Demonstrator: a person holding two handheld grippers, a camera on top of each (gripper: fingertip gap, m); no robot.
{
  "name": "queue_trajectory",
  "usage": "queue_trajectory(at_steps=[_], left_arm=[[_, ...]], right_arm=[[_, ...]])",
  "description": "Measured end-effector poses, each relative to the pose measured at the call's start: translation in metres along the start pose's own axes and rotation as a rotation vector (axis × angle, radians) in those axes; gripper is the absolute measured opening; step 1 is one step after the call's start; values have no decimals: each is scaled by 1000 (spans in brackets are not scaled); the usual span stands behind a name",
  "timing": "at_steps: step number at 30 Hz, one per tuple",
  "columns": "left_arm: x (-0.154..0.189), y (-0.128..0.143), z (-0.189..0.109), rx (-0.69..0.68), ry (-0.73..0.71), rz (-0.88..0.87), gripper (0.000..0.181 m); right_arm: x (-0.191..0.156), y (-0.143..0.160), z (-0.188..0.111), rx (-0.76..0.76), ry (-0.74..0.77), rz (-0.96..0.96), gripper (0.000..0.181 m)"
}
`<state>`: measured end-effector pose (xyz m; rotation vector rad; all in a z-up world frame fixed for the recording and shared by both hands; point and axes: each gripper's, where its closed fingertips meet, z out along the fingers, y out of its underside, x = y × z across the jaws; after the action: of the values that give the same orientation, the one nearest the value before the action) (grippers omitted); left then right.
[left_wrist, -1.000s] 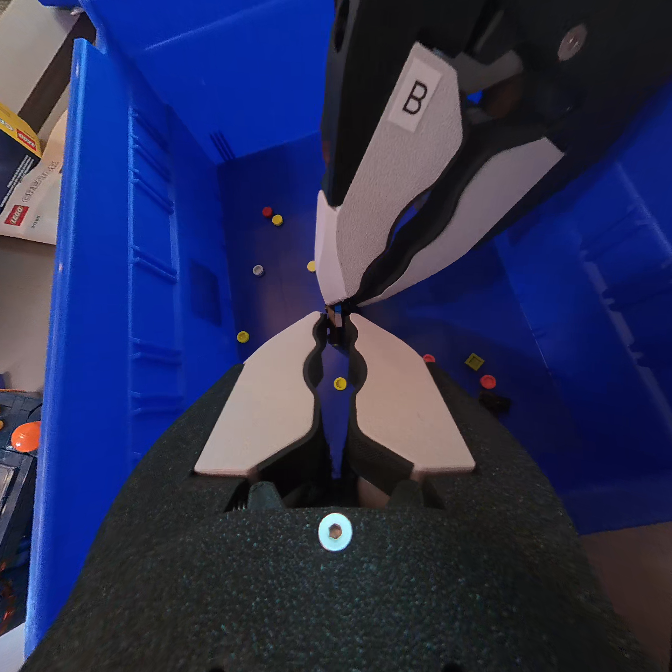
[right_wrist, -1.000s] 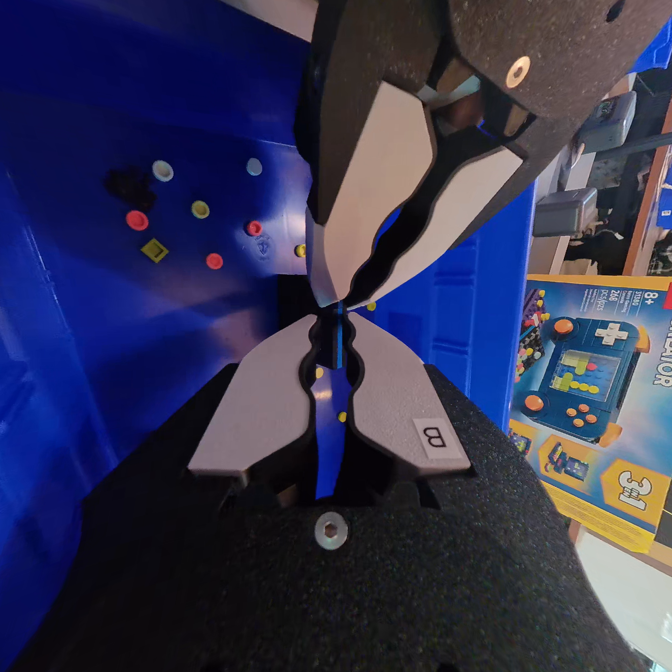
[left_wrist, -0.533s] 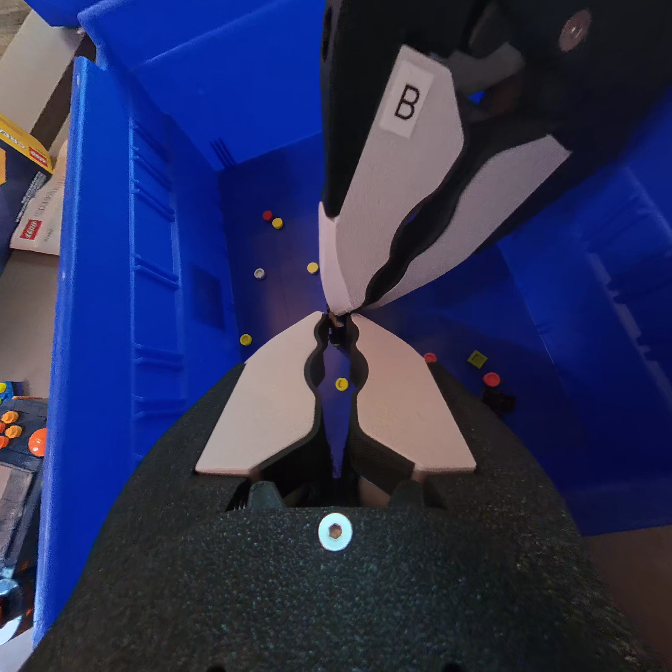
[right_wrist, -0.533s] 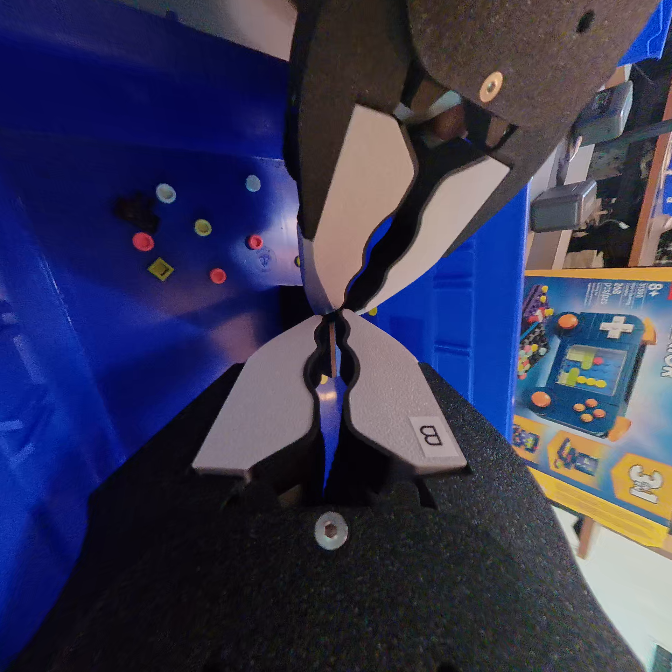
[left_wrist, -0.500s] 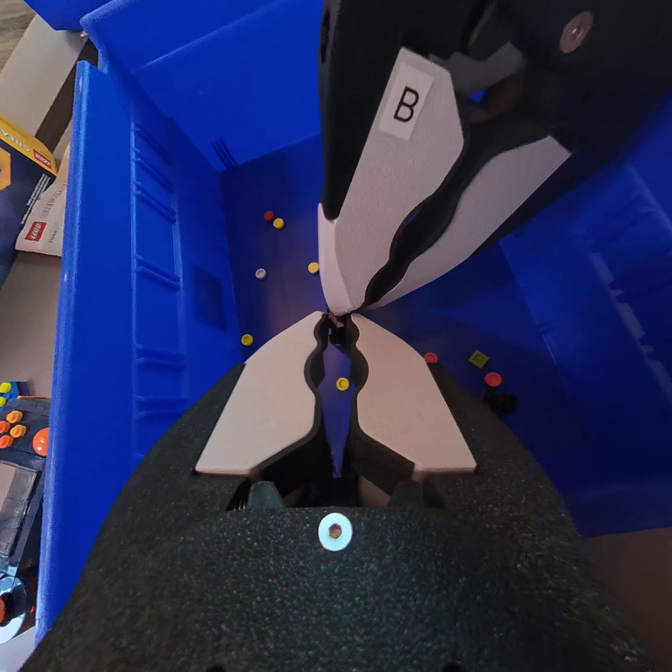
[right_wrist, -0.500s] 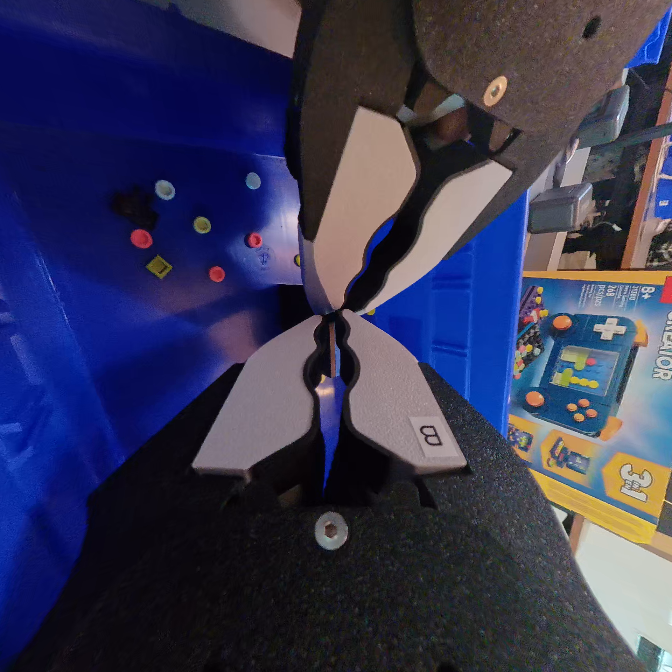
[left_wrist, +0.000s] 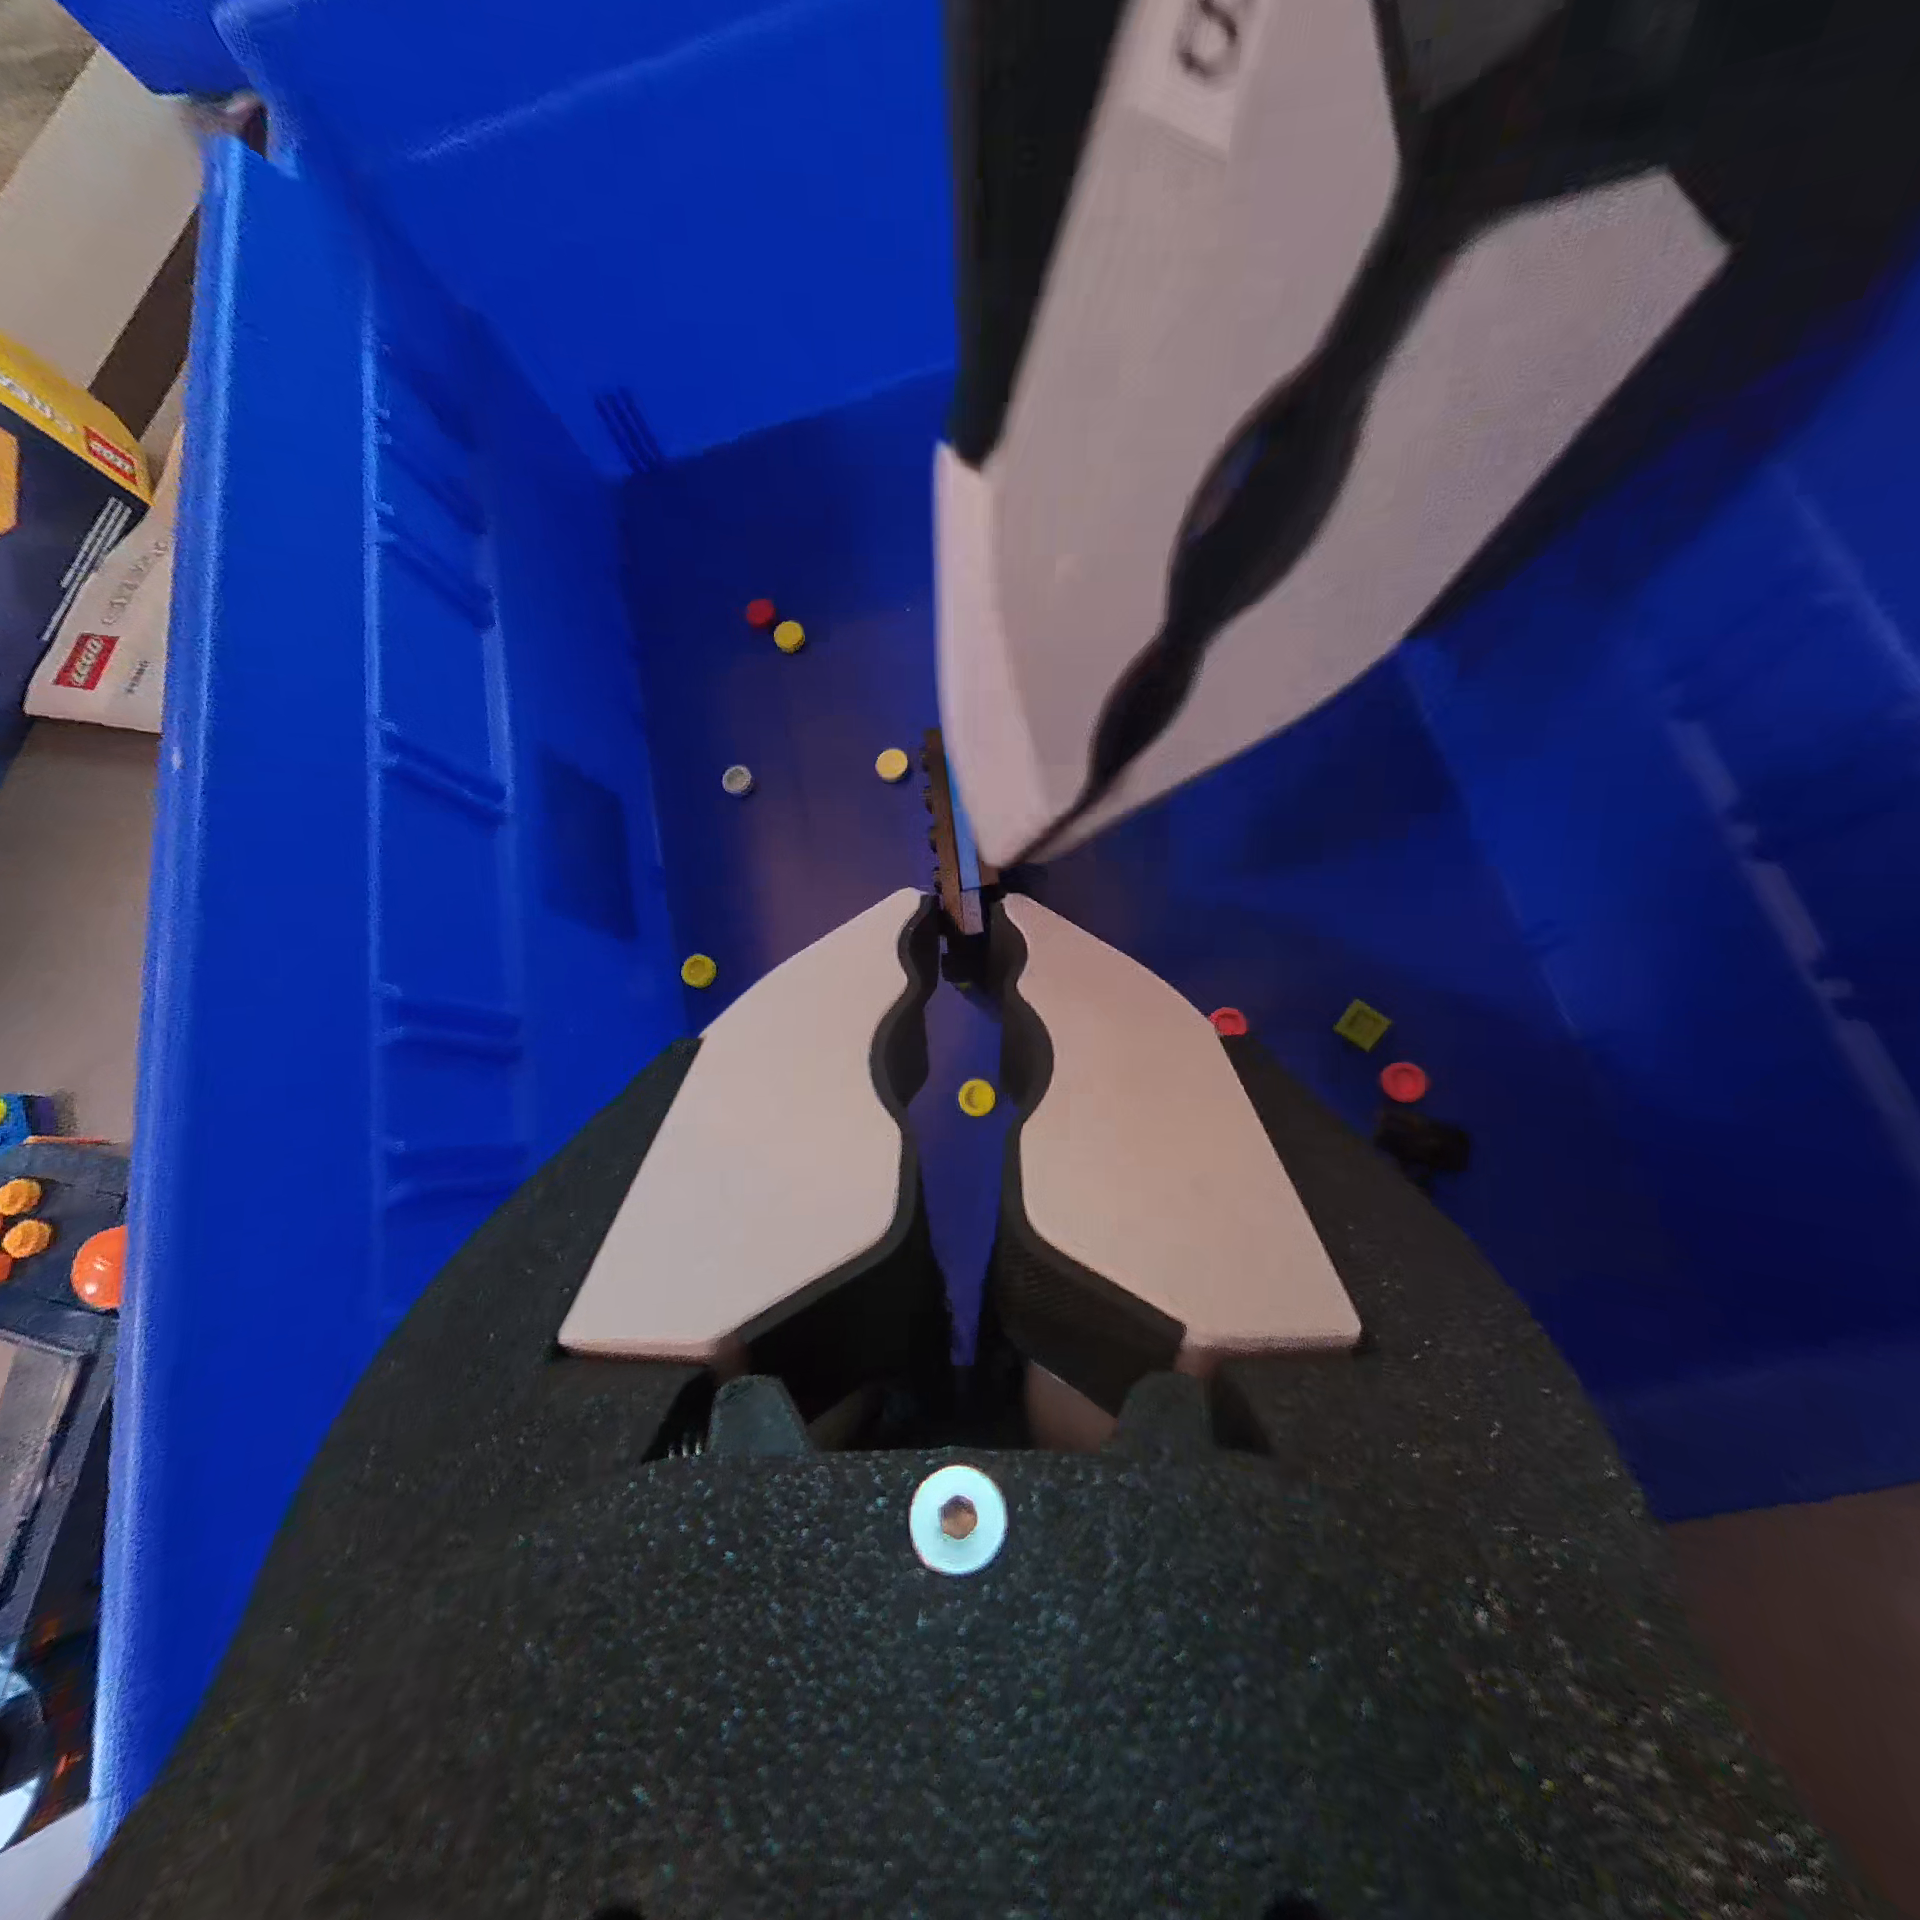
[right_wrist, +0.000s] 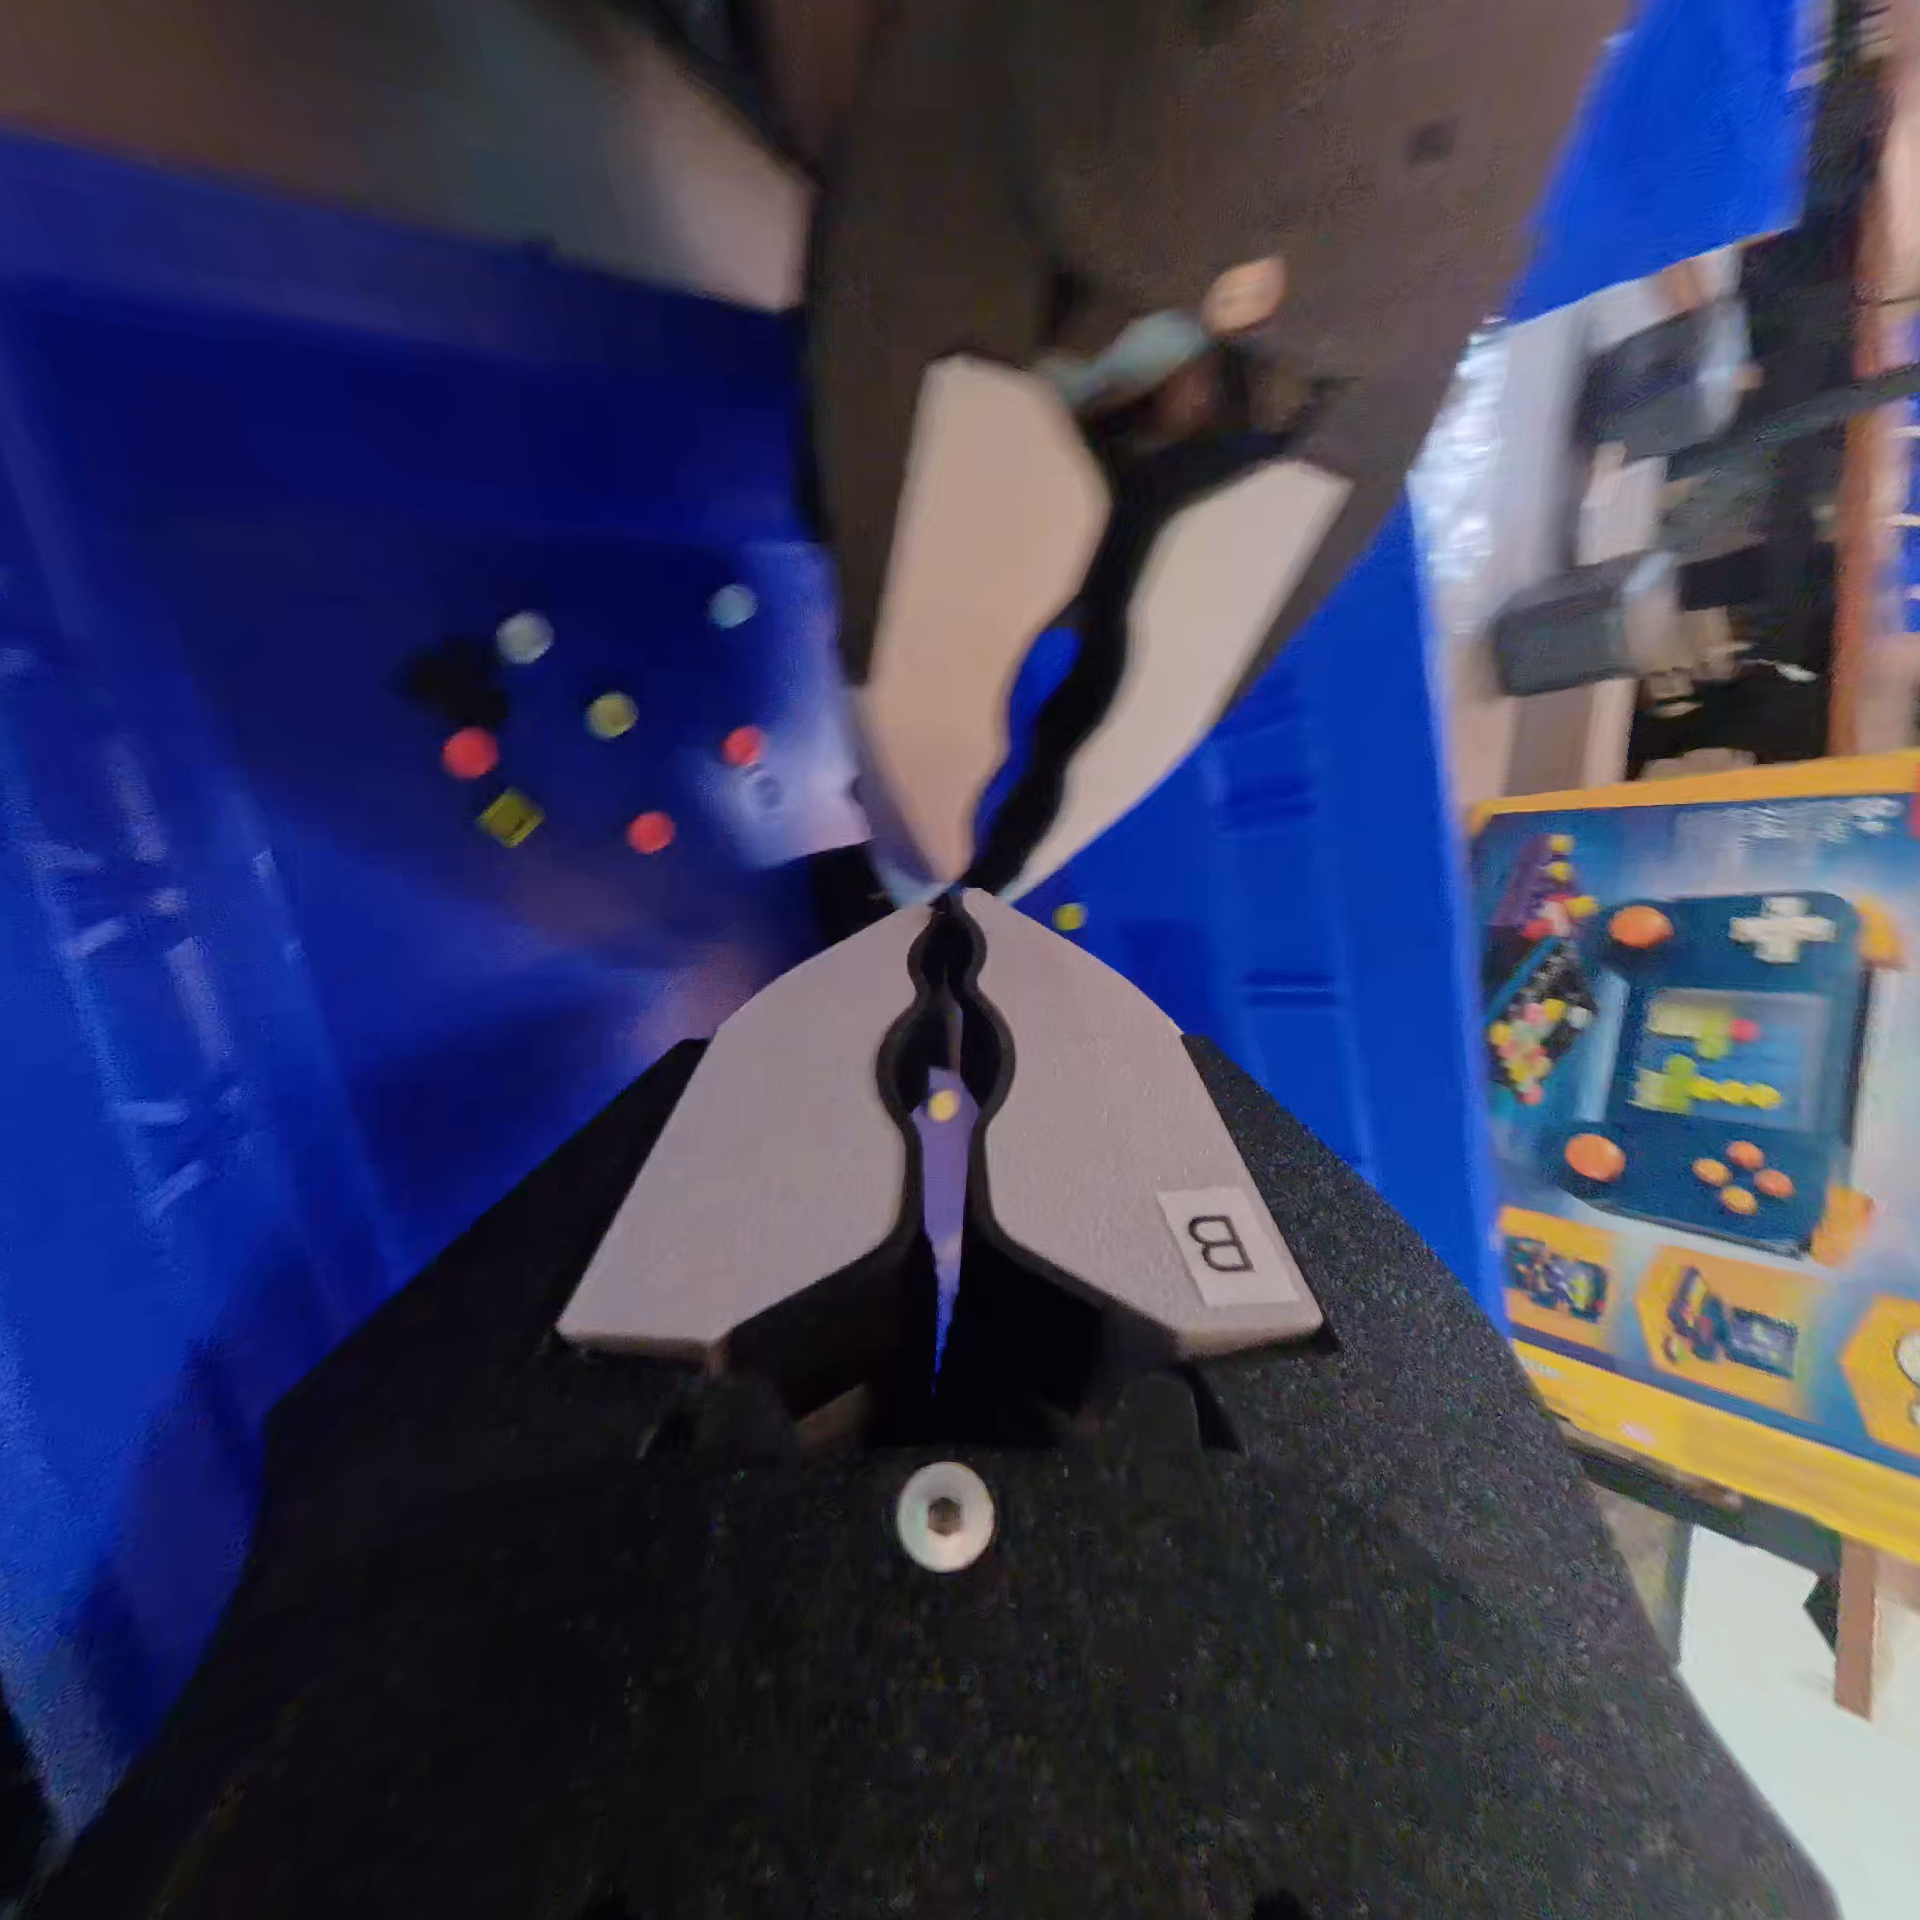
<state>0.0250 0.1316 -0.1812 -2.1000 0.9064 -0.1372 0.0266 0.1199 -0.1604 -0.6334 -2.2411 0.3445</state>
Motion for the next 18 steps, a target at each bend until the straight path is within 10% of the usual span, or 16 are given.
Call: queue_trajectory(at_steps=[18], left_arm=[[0, 1, 1, -7, 10, -7, 9]], right_arm=[[-3, 6, 9, -67, -28, 5, 0]])
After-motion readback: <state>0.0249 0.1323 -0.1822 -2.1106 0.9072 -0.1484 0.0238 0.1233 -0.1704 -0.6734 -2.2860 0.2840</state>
